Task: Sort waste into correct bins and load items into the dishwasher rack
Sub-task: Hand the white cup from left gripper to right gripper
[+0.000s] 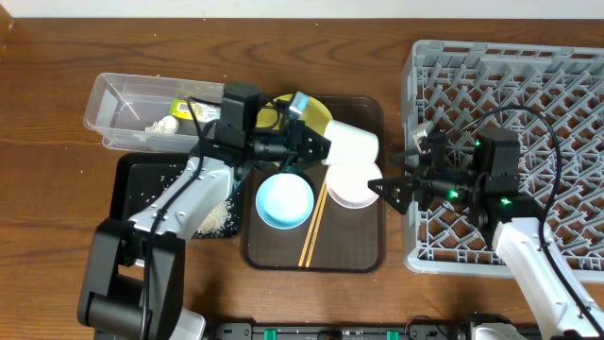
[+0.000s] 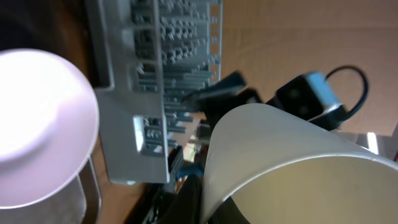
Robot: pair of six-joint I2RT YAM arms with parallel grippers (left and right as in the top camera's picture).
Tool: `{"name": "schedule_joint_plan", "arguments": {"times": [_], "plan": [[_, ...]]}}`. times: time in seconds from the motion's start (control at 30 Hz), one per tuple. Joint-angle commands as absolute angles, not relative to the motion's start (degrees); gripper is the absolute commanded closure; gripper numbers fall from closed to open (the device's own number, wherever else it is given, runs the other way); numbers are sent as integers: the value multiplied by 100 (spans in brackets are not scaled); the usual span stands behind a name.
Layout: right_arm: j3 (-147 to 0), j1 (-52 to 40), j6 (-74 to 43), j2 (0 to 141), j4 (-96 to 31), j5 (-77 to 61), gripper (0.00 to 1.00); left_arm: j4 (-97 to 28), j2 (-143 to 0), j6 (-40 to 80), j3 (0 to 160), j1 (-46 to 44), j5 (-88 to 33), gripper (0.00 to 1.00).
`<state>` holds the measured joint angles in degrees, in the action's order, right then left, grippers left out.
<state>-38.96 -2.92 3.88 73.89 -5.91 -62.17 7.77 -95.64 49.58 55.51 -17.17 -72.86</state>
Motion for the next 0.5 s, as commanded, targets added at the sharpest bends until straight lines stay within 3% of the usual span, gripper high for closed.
{"name": "schedule_joint_plan", "arguments": {"times": [0.0, 0.27, 0.47], "plan": [[-3997, -346, 475, 7465, -285, -6993, 1, 792, -9559, 5009, 5642, -1817, -7481, 94], [-3997, -346, 475, 7467, 351, -7708, 3, 810, -9559, 5181, 5645, -2038, -7529, 94], [-3997, -346, 475, 7467, 353, -7697, 11, 810, -9559, 5247, 5645, -2163, -7588, 94]]}}
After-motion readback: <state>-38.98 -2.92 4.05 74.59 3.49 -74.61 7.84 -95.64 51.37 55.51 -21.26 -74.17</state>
